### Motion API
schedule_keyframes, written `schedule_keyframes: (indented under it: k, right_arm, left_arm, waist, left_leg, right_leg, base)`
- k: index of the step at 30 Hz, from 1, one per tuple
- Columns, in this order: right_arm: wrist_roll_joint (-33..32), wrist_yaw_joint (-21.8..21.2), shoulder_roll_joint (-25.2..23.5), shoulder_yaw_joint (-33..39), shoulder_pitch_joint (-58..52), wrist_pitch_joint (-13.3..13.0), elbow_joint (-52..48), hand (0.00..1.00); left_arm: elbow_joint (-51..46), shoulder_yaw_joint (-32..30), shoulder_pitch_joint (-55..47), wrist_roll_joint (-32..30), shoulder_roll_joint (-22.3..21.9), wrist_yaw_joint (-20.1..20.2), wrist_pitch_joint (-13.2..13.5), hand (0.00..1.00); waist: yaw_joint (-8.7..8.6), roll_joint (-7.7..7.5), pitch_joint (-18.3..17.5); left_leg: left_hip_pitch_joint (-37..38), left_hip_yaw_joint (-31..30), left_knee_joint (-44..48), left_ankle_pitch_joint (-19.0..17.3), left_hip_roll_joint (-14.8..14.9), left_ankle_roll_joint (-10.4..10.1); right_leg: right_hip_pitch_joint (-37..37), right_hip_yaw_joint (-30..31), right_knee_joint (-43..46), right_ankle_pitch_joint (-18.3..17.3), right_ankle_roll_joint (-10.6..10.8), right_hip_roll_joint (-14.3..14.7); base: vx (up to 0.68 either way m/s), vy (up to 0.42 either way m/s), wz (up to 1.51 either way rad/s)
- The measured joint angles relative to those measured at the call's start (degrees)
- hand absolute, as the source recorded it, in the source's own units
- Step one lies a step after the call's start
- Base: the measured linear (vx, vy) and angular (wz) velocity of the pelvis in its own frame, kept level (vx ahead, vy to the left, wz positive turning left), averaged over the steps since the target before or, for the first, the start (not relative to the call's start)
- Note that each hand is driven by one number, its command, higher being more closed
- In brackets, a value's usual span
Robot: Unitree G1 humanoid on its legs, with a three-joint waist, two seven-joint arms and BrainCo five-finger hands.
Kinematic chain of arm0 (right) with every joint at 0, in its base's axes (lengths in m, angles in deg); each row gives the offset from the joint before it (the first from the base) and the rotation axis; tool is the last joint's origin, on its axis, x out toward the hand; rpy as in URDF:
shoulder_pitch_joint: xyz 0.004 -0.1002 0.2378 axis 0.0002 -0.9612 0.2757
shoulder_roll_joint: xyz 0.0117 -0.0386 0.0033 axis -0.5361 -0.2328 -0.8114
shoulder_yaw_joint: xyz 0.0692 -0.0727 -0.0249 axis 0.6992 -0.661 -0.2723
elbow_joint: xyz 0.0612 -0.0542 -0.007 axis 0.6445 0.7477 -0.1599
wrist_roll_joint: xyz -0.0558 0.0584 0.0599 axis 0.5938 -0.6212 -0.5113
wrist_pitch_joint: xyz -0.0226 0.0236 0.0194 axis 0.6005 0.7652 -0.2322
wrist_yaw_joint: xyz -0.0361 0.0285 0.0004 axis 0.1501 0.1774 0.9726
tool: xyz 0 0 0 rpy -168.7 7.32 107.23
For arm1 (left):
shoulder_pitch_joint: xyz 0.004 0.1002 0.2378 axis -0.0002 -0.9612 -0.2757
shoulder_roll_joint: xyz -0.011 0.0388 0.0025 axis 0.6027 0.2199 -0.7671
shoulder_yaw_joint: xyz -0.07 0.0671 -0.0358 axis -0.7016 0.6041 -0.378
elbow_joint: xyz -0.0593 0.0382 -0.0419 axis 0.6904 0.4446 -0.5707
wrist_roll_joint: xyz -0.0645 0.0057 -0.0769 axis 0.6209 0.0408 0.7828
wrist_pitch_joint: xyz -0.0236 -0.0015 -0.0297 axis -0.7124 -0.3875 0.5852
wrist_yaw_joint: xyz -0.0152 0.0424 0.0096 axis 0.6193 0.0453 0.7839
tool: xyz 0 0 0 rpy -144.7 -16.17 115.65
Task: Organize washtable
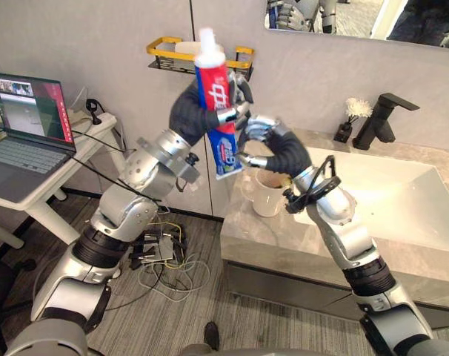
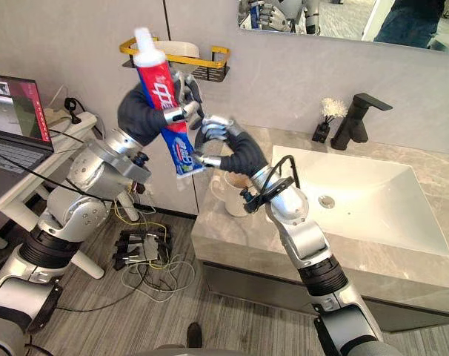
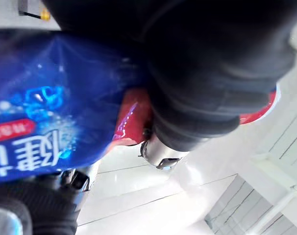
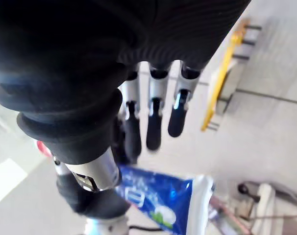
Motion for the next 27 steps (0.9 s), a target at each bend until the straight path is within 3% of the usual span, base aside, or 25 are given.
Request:
schedule_keyframes:
  k: [6, 9, 11, 20, 27]
  right_arm:
    - [-2.4, 7.3, -0.6, 14.2, 0.0, -0.1, -1.9, 0.0]
    - [-2.5, 8.9, 1.1, 19.4, 0.0, -1.3, -5.1, 0.0]
    - [-3.6, 10.1, 1.5, 22.1, -0.6, -2.6, -5.9, 0.0]
    - [-12.1, 11.0, -4.3, 23.2, -15.7, -3.1, -6.5, 0.0]
    - [-15.2, 10.9, -4.3, 23.4, -18.7, -2.2, -6.5, 0.0]
  left_arm:
    - [1.1, -4.6, 2.8, -1.6, -0.2, -2.8, 1.9, 1.0]
    - [1.2, -5.1, 3.7, -1.9, -0.5, -3.6, 2.5, 1.0]
    - [2.1, -5.6, 4.2, -3.8, -1.8, -3.7, 2.8, 1.0]
    - [3.6, -5.5, 1.7, -7.8, -11.9, -5.2, 3.1, 1.0]
    - [8.2, -3.3, -1.5, -8.9, -14.4, -6.3, 2.7, 1.0]
  waist:
    - [-1.42, -0.25, -0.2]
    - [-1.77, -0.3, -0.2]
    - [-2.97, -0.31, -0.3]
    - [-5.19, -0.26, -0.5]
    - [-6.22, -0.26, -0.5]
  left_leg:
    - [0.8, 2.1, 0.0, -0.3, 0.4, -0.3]
    - [0.9, 3.2, 0.0, -0.5, 0.9, -0.5]
    - [1.0, 3.8, 0.0, -0.5, 1.1, -0.5]
    - [1.5, 6.4, 0.0, -0.7, 1.9, -0.8]
    - [1.8, 7.4, 0.0, -1.1, 2.3, -1.3]
  right_leg:
    - [-0.2, 1.8, -0.1, 0.4, -0.2, 0.1]
    - [-0.9, 3.5, -0.7, 0.9, -0.6, 0.4]
    - [-1.0, 4.1, -1.0, 1.1, -0.7, 0.6]
    - [-2.0, 7.2, -1.2, 1.6, -1.3, 1.3]
    - [-2.3, 8.1, -1.4, 1.6, -1.3, 1.6]
  base:
    - [-0.01, 0.019, -0.15]
    - [-0.01, 0.006, -0.33]
    - [0.0, 0.009, -0.13]
    - [0.02, 0.007, -0.18]
    - [0.02, 0.009, -0.1]
